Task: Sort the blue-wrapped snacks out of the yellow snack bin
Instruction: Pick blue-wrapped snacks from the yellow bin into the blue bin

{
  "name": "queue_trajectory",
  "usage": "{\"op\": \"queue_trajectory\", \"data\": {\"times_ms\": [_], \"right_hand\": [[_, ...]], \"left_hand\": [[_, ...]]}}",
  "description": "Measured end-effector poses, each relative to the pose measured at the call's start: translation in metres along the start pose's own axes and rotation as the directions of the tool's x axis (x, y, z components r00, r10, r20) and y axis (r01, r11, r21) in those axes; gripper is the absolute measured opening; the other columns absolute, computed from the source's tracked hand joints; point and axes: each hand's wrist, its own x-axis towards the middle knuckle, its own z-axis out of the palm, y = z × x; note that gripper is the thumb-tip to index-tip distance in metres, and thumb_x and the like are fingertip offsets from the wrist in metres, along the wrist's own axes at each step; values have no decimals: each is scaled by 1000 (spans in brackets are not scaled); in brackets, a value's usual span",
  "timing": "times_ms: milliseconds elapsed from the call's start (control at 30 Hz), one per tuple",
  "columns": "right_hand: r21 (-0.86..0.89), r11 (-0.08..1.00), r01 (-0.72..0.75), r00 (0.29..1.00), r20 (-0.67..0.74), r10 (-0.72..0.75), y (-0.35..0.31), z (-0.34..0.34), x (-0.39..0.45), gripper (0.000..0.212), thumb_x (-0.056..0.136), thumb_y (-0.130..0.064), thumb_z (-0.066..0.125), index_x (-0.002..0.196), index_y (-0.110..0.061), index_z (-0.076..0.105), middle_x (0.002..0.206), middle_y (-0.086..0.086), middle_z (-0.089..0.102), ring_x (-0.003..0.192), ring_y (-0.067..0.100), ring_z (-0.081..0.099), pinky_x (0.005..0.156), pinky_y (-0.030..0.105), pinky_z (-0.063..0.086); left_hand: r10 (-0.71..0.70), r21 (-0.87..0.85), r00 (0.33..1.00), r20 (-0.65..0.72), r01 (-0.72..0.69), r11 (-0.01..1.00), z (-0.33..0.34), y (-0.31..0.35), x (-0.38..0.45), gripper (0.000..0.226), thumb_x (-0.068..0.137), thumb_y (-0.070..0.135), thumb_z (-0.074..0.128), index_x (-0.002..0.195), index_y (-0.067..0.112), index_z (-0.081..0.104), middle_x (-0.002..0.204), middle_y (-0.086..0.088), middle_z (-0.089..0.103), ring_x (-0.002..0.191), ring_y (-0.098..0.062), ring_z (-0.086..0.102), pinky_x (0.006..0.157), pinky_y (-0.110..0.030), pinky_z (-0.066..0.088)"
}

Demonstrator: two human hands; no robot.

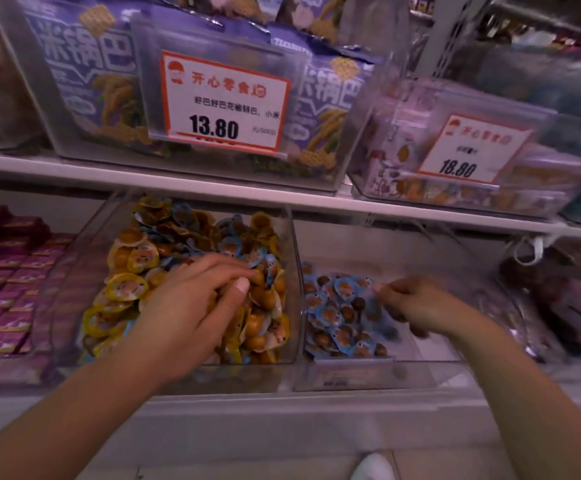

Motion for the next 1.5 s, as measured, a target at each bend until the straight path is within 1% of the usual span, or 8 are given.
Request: {"op": "queue_trajectory", "data": {"times_ms": [133,367,600,767,967,1167,1333,1500], "right_hand": [[-53,999,-11,993,-117,5,18,-10,15,44,100,-47,45,99,-12,71,99,10,73,91,28,69,82,33,50],[328,796,509,790,-545,-281,-50,19,8,24,97,-20,54,80,-28,69,71,-14,73,75,2,70,74,24,54],[-185,484,855,424,-286,-859,-136,99,-43,28,96,-27,50,115,-20,68,110,-4,66,105,11,61,96,23,46],[-279,443,852,498,168,-851,-159,138,-41,44,96,-42,51,138,-31,53,141,-9,48,133,14,39,112,36,31],[-344,585,734,651,113,-751,-171,124,-21,24,83,-42,54,100,-29,64,102,-9,60,101,16,57,88,35,47],[-267,766,585,811,205,-548,-166,100,-9,30,77,-34,68,106,-38,63,95,-14,59,86,7,58,75,32,53],[-169,791,588,801,-14,-599,-165,103,-8,18,81,-26,71,92,-39,65,78,-19,59,76,3,57,63,23,44],[72,838,541,831,-203,-519,-165,104,-3,17,85,-17,71,82,-34,68,82,-15,69,78,1,64,71,28,56]], "left_hand": [[-15,100,1000,-5,15,995,-10,-5,5,34,97,38,43,113,25,71,110,12,66,106,-10,60,91,-45,48],[-38,504,999,31,17,863,-60,-33,-8,37,92,38,39,105,26,72,100,4,73,87,-29,67,79,-42,44],[-89,546,981,172,-19,838,-93,-53,-38,33,90,42,46,104,30,73,103,12,69,101,-18,65,103,-42,37],[-95,579,974,204,-41,814,-86,-59,-47,48,85,71,47,112,37,69,116,12,61,123,-17,53,117,-50,25],[-110,667,973,205,-57,743,-73,-57,-44,47,72,74,55,97,39,72,118,5,64,125,-26,53,109,-65,31],[-92,586,984,155,-17,810,-74,-56,-46,39,70,67,69,97,40,67,127,12,58,134,-19,45,115,-66,15],[-174,2,938,-299,183,983,-72,-41,-42,28,76,51,71,83,39,47,101,22,65,106,1,62,104,-40,46],[-480,-583,822,-306,237,777,-51,-19,-32,33,67,38,83,75,33,51,87,5,75,75,-13,74,57,-24,57]]}}
